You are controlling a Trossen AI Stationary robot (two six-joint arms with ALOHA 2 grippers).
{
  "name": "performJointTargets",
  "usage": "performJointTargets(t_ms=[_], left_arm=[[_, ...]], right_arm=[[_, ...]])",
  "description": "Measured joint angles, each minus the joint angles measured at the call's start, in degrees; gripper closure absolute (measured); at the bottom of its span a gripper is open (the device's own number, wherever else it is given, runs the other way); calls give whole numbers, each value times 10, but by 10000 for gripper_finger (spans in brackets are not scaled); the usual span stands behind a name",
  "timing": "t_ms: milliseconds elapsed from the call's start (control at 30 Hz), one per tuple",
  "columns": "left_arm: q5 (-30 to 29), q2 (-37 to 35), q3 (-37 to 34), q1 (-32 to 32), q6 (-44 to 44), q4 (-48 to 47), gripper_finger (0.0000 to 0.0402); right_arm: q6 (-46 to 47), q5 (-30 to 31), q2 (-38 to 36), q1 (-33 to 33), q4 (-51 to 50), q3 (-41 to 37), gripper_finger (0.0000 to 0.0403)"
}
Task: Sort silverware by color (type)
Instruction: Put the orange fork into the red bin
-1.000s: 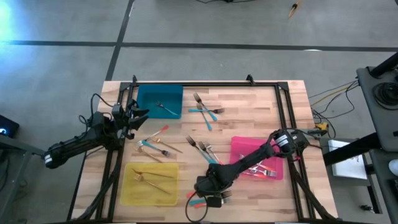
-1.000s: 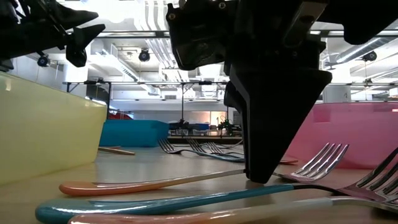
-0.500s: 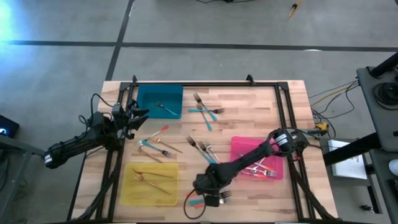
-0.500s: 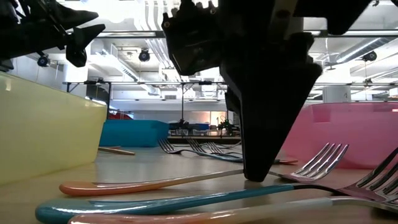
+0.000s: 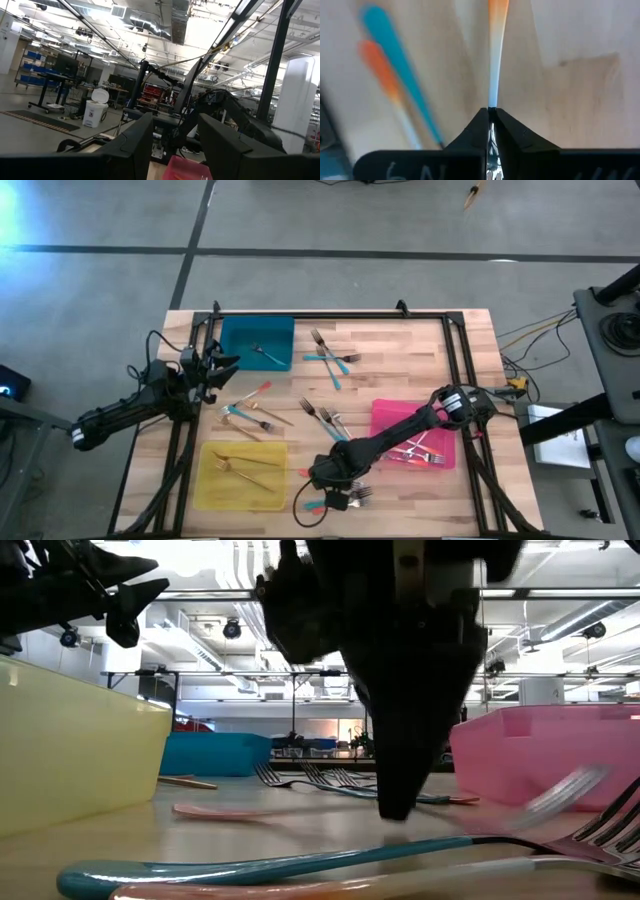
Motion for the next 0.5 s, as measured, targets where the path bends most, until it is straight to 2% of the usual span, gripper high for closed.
performJointTargets(t_ms=[300, 500], left_arm=[[0, 0, 0, 0, 0, -1, 260], [0, 0, 0, 0, 0, -3, 260]], right_arm=[[-31, 24, -119, 0, -27, 16, 393], [-110, 120, -223, 1, -150, 12, 392]])
